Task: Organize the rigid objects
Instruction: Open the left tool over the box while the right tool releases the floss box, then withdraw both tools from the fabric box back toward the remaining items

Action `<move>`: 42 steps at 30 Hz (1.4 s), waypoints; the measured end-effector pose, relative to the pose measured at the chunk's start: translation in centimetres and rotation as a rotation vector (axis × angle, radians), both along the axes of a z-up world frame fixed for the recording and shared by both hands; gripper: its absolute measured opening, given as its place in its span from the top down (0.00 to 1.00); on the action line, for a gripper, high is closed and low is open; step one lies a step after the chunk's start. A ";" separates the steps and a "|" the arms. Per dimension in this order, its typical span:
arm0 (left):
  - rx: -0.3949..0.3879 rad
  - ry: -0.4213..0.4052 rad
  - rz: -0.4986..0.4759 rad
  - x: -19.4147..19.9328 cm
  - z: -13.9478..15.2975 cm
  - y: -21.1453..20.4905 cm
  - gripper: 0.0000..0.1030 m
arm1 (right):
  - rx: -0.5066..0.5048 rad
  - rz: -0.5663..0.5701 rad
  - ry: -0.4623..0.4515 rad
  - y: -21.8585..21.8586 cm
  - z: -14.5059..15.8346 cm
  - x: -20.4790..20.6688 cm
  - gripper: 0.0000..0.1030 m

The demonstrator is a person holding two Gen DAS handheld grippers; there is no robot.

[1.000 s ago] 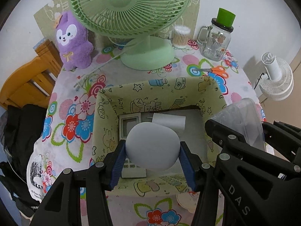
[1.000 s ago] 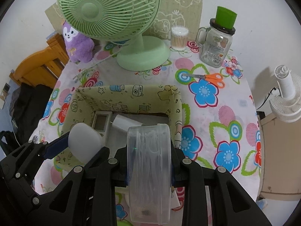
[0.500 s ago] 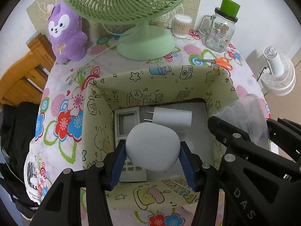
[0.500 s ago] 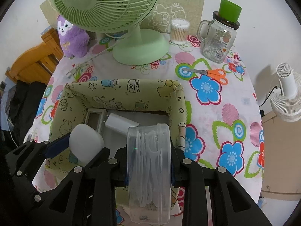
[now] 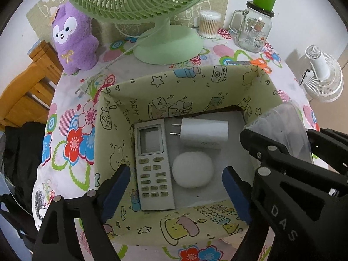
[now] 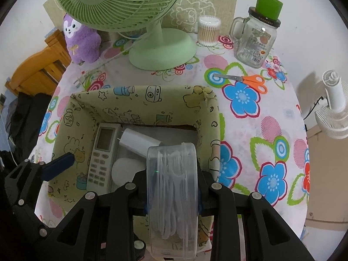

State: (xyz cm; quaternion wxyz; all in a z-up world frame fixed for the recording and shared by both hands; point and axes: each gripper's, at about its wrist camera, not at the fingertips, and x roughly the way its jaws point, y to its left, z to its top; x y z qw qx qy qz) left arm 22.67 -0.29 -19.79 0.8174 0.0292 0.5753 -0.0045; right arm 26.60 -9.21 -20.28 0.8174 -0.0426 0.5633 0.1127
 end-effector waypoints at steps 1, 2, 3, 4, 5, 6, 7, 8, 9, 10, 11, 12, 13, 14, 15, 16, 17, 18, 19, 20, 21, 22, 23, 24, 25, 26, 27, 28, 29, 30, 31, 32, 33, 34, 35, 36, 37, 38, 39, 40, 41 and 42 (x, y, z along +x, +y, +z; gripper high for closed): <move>0.003 0.001 -0.001 0.0 0.0 0.0 0.14 | 0.000 -0.002 0.003 0.0 -0.1 0.0 0.68; 0.005 0.001 -0.002 -0.1 0.0 0.1 0.13 | 0.001 -0.003 0.006 0.1 -0.2 0.1 0.68; 0.006 0.002 -0.003 -0.1 0.0 0.1 0.13 | 0.001 -0.001 0.013 0.1 -0.4 0.1 0.67; 0.008 0.001 -0.004 -0.1 -0.1 0.1 0.12 | 0.000 0.000 0.022 0.2 -0.5 0.2 0.67; 0.006 0.000 -0.003 -0.2 0.0 0.2 0.12 | 0.000 0.003 0.028 0.3 -0.7 0.2 0.67; 0.002 0.000 -0.002 -0.2 0.0 0.3 0.12 | 0.000 0.009 0.031 0.4 -0.8 0.2 0.66; -0.004 0.000 -0.002 -0.2 0.0 0.4 0.12 | -0.005 0.015 0.033 0.6 -0.8 0.2 0.64; -0.008 -0.001 0.000 -0.3 0.1 0.5 0.12 | -0.008 0.023 0.029 0.8 -0.9 0.1 0.61; -0.009 0.000 -0.002 -0.3 0.2 0.6 0.11 | -0.005 0.025 0.027 0.9 -0.8 0.0 0.57; -0.007 -0.002 -0.002 -0.4 0.3 0.6 0.11 | 0.000 0.024 0.028 0.9 -0.8 0.0 0.55; -0.001 -0.003 0.000 -0.5 0.4 0.6 0.10 | 0.001 0.023 0.028 1.0 -0.7 -0.1 0.51; 0.004 -0.004 0.001 -0.6 0.5 0.7 0.09 | 0.002 0.023 0.028 1.0 -0.6 -0.2 0.48; 0.002 -0.006 -0.001 -0.7 0.7 0.8 0.09 | 0.006 0.023 0.028 1.1 -0.5 -0.3 0.46; 0.000 -0.006 -0.003 -0.9 0.8 0.8 0.09 | 0.012 0.022 0.030 1.1 -0.4 -0.4 0.43; -0.001 -0.006 -0.003 -1.0 0.9 0.8 0.09 | 0.016 0.021 0.031 1.1 -0.3 -0.5 0.40; -0.003 -0.008 -0.005 -1.2 1.2 0.9 0.09 | 0.020 0.019 0.032 1.1 -0.1 -0.7 0.39; -0.004 -0.010 -0.006 -1.3 1.3 0.9 0.09 | 0.021 0.017 0.031 1.2 0.1 -0.9 0.37; -0.005 -0.013 -0.007 -1.5 1.5 0.9 0.09 | 0.021 0.017 0.028 1.2 0.3 -1.1 0.35; -0.006 -0.016 -0.009 -1.7 1.7 0.9 0.09 | 0.019 0.016 0.025 1.2 0.5 -1.3 0.34; -0.002 -0.020 -0.011 -2.0 1.9 0.9 0.07 | 0.010 0.014 0.017 1.2 0.8 -1.6 0.28; -0.001 -0.024 -0.014 -2.1 2.1 0.9 0.07 | -0.001 0.009 0.006 1.3 1.1 -1.8 0.21; -0.005 -0.030 -0.016 -2.4 2.3 0.9 0.07 | -0.002 0.010 -0.006 1.3 1.5 -2.2 0.20; -0.008 -0.032 -0.020 -2.6 2.5 0.9 0.07 | -0.002 0.009 -0.011 1.2 1.7 -2.4 0.20; -0.010 -0.035 -0.022 -2.9 2.8 0.9 0.07 | -0.003 0.006 -0.011 1.2 1.9 -2.6 0.18; -0.010 -0.037 -0.024 -3.0 2.9 0.9 0.07 | -0.004 0.001 -0.011 1.1 2.1 -2.9 0.18; -0.011 -0.042 -0.027 -3.3 3.1 0.9 0.07 | -0.004 -0.005 -0.015 1.0 2.4 -3.2 0.18; -0.011 -0.046 -0.030 -3.5 3.3 0.8 0.07 | -0.003 -0.008 -0.018 0.9 2.6 -3.4 0.18; -0.012 -0.051 -0.033 -3.7 3.6 0.7 0.07 | -0.004 -0.012 -0.022 0.9 2.9 -3.7 0.17; -0.013 -0.055 -0.035 -4.0 3.8 0.6 0.07 | -0.004 -0.015 -0.025 0.8 3.0 -4.0 0.17; -0.015 -0.060 -0.039 -4.2 4.0 0.6 0.07 | -0.005 -0.016 -0.028 0.8 3.3 -4.2 0.17; -0.016 -0.063 -0.041 -4.4 4.2 0.6 0.07 | -0.007 -0.020 -0.035 0.7 3.6 -4.6 0.17; -0.017 -0.068 -0.044 -4.6 4.4 0.6 0.07 | -0.008 -0.023 -0.039 0.6 3.8 -4.9 0.17; -0.018 -0.074 -0.048 -4.8 4.7 0.6 0.07 | -0.009 -0.027 -0.045 0.6 4.1 -5.2 0.17; -0.018 -0.080 -0.053 -5.1 4.9 0.5 0.07 | -0.009 -0.031 -0.050 0.5 4.3 -5.5 0.17; -0.018 -0.085 -0.058 -5.4 5.1 0.5 0.07 | -0.008 -0.034 -0.054 0.4 4.5 -5.7 0.17; -0.016 -0.088 -0.062 -5.6 5.3 0.4 0.07 | -0.007 -0.036 -0.057 0.4 4.7 -6.0 0.17; -0.014 -0.093 -0.066 -5.9 5.6 0.3 0.07 | -0.006 -0.039 -0.060 0.3 4.9 -6.3 0.17; -0.014 -0.095 -0.068 -6.0 5.7 0.3 0.07 | -0.004 -0.043 -0.062 0.3 5.1 -6.6 0.17; -0.014 -0.098 -0.070 -6.3 5.9 0.2 0.07 | -0.004 -0.045 -0.064 0.2 5.3 -6.8 0.17; -0.014 -0.100 -0.072 -6.5 6.0 0.2 0.07 | -0.005 -0.047 -0.067 0.2 5.5 -7.2 0.17; -0.015 -0.101 -0.072 -6.7 6.1 0.3 0.07 | -0.006 -0.049 -0.070 0.2 5.7 -7.4 0.17; -0.016 -0.103 -0.074 -7.0 6.3 0.2 0.07 | -0.007 -0.051 -0.072 0.2 5.8 -7.6 0.17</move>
